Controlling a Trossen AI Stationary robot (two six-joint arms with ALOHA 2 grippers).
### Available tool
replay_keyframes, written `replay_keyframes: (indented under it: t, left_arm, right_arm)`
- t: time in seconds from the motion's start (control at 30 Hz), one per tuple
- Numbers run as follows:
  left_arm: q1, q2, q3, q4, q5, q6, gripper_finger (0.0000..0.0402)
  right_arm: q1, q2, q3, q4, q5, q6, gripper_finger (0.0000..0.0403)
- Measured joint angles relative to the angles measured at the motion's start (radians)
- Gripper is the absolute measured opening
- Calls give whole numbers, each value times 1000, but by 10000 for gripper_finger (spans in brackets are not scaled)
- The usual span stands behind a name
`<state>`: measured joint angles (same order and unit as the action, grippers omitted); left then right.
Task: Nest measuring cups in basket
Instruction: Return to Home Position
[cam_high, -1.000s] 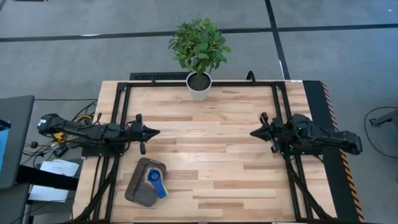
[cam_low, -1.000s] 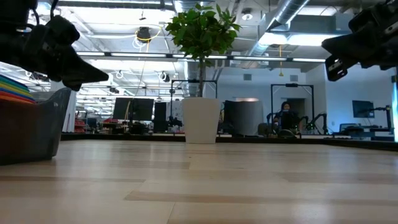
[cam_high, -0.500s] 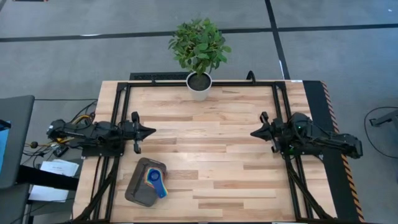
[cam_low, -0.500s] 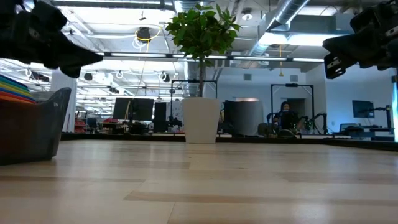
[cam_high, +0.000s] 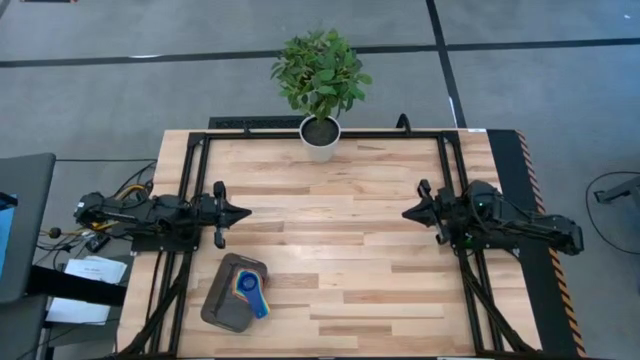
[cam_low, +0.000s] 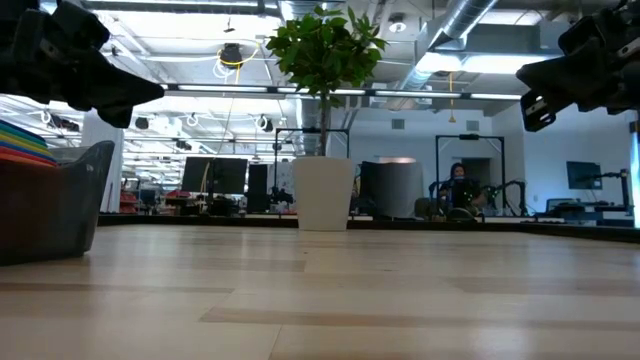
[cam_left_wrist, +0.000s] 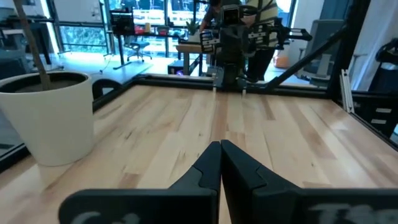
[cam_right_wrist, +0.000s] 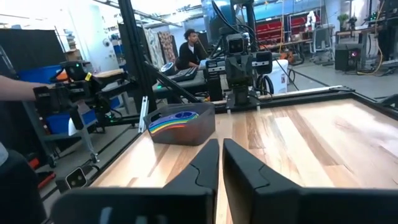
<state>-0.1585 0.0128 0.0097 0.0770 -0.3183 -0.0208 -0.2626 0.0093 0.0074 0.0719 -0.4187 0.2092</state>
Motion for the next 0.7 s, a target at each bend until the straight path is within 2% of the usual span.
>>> replay_keyframes:
  t: [0.7]
  left_arm:
    - [2, -12, -2, -1, 2, -2, 0]
  right_arm:
    - [1, -7, -1, -2, 1, 3, 48]
